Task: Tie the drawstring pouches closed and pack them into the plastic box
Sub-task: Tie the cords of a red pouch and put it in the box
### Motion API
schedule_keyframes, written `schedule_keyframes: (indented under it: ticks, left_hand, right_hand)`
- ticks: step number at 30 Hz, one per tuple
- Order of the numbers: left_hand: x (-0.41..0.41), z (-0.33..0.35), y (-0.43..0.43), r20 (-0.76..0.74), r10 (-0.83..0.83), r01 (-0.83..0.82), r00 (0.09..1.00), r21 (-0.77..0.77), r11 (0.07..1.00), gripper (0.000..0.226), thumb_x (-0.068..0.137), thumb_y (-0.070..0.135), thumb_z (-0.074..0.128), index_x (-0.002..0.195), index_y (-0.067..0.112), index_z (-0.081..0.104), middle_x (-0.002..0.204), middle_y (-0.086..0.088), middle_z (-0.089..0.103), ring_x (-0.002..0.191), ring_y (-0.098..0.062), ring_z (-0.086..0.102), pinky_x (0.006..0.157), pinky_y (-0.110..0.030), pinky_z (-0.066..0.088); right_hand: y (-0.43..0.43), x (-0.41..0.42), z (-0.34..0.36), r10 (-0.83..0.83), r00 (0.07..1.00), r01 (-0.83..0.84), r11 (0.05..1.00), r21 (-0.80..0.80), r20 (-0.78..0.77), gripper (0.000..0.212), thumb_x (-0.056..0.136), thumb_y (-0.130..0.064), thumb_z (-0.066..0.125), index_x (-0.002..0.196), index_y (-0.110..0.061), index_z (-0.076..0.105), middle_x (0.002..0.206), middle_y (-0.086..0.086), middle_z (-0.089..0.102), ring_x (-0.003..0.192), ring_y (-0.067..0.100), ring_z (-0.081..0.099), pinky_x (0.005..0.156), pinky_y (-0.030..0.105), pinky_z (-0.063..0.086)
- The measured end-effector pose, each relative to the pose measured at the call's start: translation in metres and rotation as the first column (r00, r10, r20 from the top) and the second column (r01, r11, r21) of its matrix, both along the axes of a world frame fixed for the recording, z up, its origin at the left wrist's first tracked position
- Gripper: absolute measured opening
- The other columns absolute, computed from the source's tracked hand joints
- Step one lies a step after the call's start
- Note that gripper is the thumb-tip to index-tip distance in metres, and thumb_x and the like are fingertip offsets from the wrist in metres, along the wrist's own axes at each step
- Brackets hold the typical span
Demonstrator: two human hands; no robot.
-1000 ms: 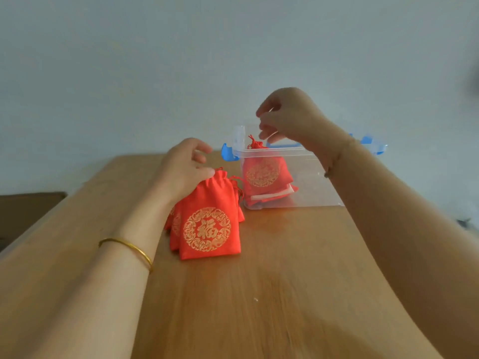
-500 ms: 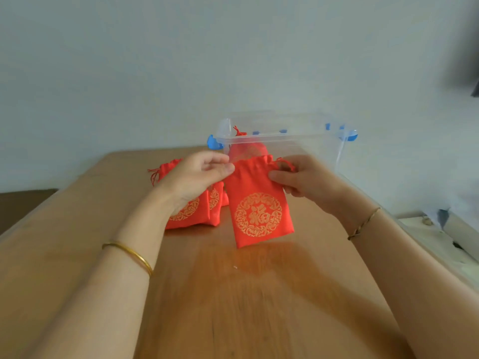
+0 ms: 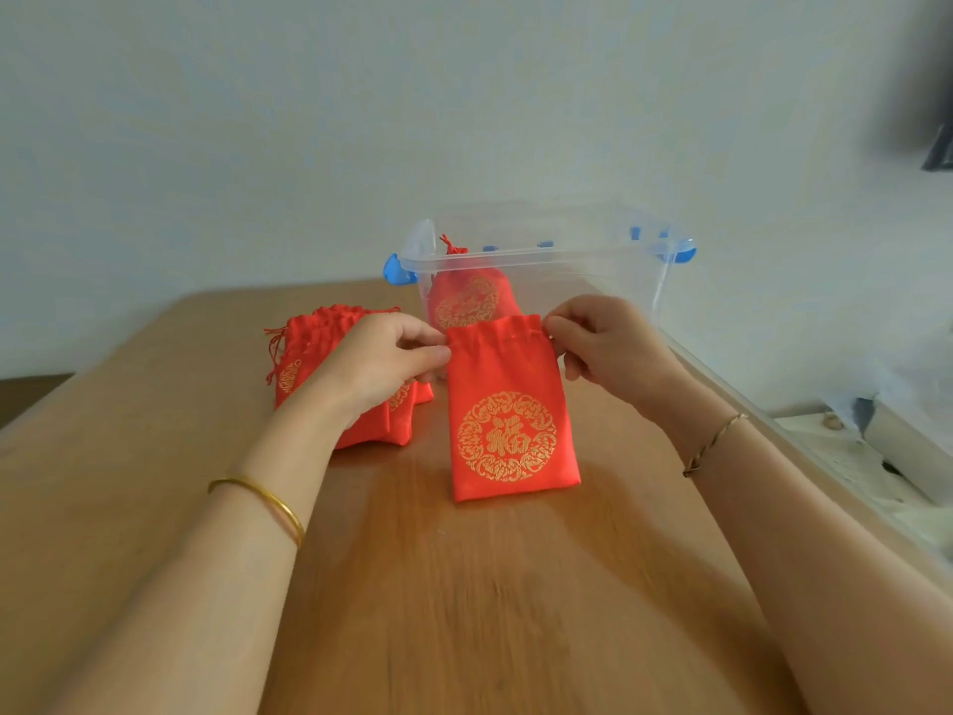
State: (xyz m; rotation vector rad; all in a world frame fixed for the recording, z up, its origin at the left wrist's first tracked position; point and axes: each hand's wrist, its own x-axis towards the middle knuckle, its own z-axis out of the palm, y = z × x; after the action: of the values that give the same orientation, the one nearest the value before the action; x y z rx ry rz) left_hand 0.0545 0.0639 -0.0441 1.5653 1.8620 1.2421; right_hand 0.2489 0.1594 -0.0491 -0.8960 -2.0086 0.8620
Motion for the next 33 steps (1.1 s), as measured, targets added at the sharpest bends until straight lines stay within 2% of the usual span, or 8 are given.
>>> schedule_keyframes:
  ticks: [9, 16, 18, 20, 22, 24, 27, 33]
  left_hand:
    - [-0.010, 0.004, -0.001, -0.248, 0.129, -0.124, 0.960, 0.036, 0.992, 0.013, 0.081, 0.014, 0.068, 0.070, 0.020, 0.067, 0.065, 0.010, 0.060, 0.060, -0.003, 0.053, 0.059, -0.021, 0.039]
    - [-0.033, 0.012, -0.010, -0.377, 0.166, -0.203, 0.911, -0.060, 0.977, 0.024, 0.088, 0.015, 0.058, 0.066, 0.010, 0.064, 0.075, -0.003, 0.063, 0.072, -0.020, 0.057, 0.071, -0.035, 0.046]
    - [-0.031, 0.017, -0.011, -0.296, 0.168, -0.204, 0.940, -0.095, 0.974, 0.025, 0.090, 0.013, 0.053, 0.066, 0.012, 0.061, 0.073, -0.002, 0.060, 0.070, -0.018, 0.053, 0.067, -0.031, 0.043]
    - [-0.021, 0.023, -0.010, 0.037, 0.136, -0.134, 0.990, -0.057, 0.989, 0.025, 0.088, 0.010, 0.049, 0.064, 0.012, 0.056, 0.079, -0.002, 0.065, 0.079, -0.016, 0.058, 0.071, -0.030, 0.045]
    - [-0.008, 0.031, -0.008, 0.489, -0.095, 0.044, 0.867, 0.113, 0.993, 0.028, 0.089, 0.009, 0.044, 0.062, 0.014, 0.048, 0.091, -0.006, 0.070, 0.091, -0.018, 0.063, 0.077, -0.029, 0.047]
    - [0.005, 0.037, -0.005, 0.676, -0.319, 0.150, 0.664, 0.297, 0.943, 0.029, 0.092, 0.013, 0.039, 0.064, 0.015, 0.045, 0.089, -0.009, 0.072, 0.092, -0.021, 0.066, 0.080, -0.029, 0.050]
    - [0.026, 0.041, 0.004, 0.742, -0.380, 0.151, 0.553, 0.360, 0.921, 0.027, 0.095, 0.016, 0.039, 0.072, 0.012, 0.051, 0.063, -0.002, 0.065, 0.065, -0.016, 0.067, 0.071, -0.029, 0.055]
    - [0.044, 0.027, 0.018, 0.541, -0.255, 0.242, 0.801, 0.098, 0.965, 0.015, 0.089, 0.016, 0.056, 0.098, 0.005, 0.063, 0.064, 0.001, 0.051, 0.052, -0.008, 0.046, 0.047, -0.018, 0.045]
  right_hand:
    - [0.002, 0.006, -0.002, -0.161, 0.987, 0.161, 0.987, 0.007, -0.006, 0.025, 0.093, -0.018, 0.046, 0.080, -0.007, 0.064, 0.067, 0.006, 0.067, 0.043, 0.007, 0.049, 0.042, 0.009, 0.038]
    - [0.013, 0.021, -0.007, -0.356, 0.924, 0.286, 0.884, -0.370, -0.137, 0.030, 0.088, -0.011, 0.049, 0.060, -0.010, 0.057, 0.055, 0.006, 0.052, 0.046, 0.013, 0.035, 0.038, 0.019, 0.026]
    - [0.012, 0.019, -0.008, -0.391, 0.910, 0.306, 0.860, -0.409, -0.140, 0.030, 0.089, -0.012, 0.047, 0.061, -0.010, 0.057, 0.055, 0.005, 0.052, 0.047, 0.014, 0.035, 0.041, 0.021, 0.026]
    - [0.009, 0.016, -0.005, -0.399, 0.901, 0.293, 0.848, -0.442, -0.170, 0.030, 0.090, -0.012, 0.045, 0.062, -0.010, 0.056, 0.057, 0.004, 0.052, 0.047, 0.014, 0.035, 0.043, 0.022, 0.026]
    - [0.005, 0.015, -0.001, -0.367, 0.905, 0.231, 0.849, -0.475, -0.216, 0.029, 0.091, -0.012, 0.044, 0.065, -0.010, 0.056, 0.058, 0.004, 0.052, 0.046, 0.013, 0.035, 0.042, 0.021, 0.026]
    - [0.000, 0.014, 0.004, -0.323, 0.904, 0.156, 0.858, -0.490, -0.278, 0.028, 0.092, -0.014, 0.044, 0.067, -0.012, 0.057, 0.059, 0.003, 0.053, 0.046, 0.012, 0.036, 0.044, 0.020, 0.028]
    - [-0.009, 0.009, 0.012, -0.241, 0.887, 0.035, 0.886, -0.463, -0.393, 0.029, 0.096, -0.018, 0.043, 0.073, -0.013, 0.059, 0.060, 0.002, 0.056, 0.047, 0.011, 0.040, 0.047, 0.021, 0.032]
    - [-0.021, 0.002, 0.021, -0.049, 0.885, -0.074, 0.967, -0.243, -0.463, 0.029, 0.097, -0.021, 0.042, 0.077, -0.016, 0.062, 0.066, -0.001, 0.060, 0.057, 0.007, 0.050, 0.057, 0.019, 0.038]
